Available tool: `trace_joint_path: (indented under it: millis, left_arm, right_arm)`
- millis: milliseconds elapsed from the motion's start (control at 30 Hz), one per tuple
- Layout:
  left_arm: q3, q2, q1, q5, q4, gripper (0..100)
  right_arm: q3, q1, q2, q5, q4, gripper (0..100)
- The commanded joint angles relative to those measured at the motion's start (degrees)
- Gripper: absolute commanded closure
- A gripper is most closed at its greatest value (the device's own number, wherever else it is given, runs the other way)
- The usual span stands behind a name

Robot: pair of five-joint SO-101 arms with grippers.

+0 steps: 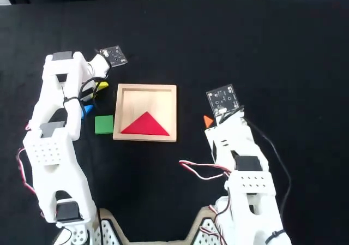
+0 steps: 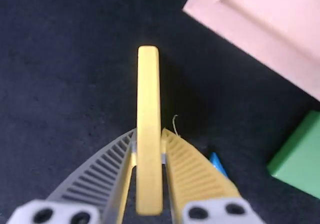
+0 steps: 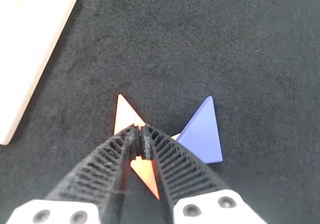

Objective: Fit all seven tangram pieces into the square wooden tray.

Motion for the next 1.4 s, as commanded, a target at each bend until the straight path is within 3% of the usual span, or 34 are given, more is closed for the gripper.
trace_joint_path:
  millis: [0,233,300,567,733,1000,1367]
  left_arm:
    - [-6.11,-2.2,-2.07,4.4,2.29,97]
    - [-19.82,-8.7,1.63,6.95,28.48,97]
    - [-22.37,-10.29,4.26,12.13,35.52,97]
    - [-21.41,-14.77,15.6,58.9,35.08,97]
    - [-20.35,-13.98,20.53,76.75,34.55,97]
    - [-16.66,-6.33,21.76,85.98,30.07,97]
    - [-15.6,1.23,22.11,85.98,26.81,97]
  right_arm:
    - [-0.31,-0.79,2.15,0.7,-1.32,98.7]
    - [-0.22,-0.79,2.15,0.79,-1.32,98.7]
    - [-0.22,-0.79,2.15,0.7,-1.32,98.7]
    - [-0.31,0.97,1.89,0.44,-1.32,98.7]
    - [-0.92,6.07,1.8,0.35,-1.41,98.7]
    - [-1.01,8.0,1.8,-2.99,-3.16,98.7]
    - [-0.92,7.74,1.89,-2.9,-3.25,98.7]
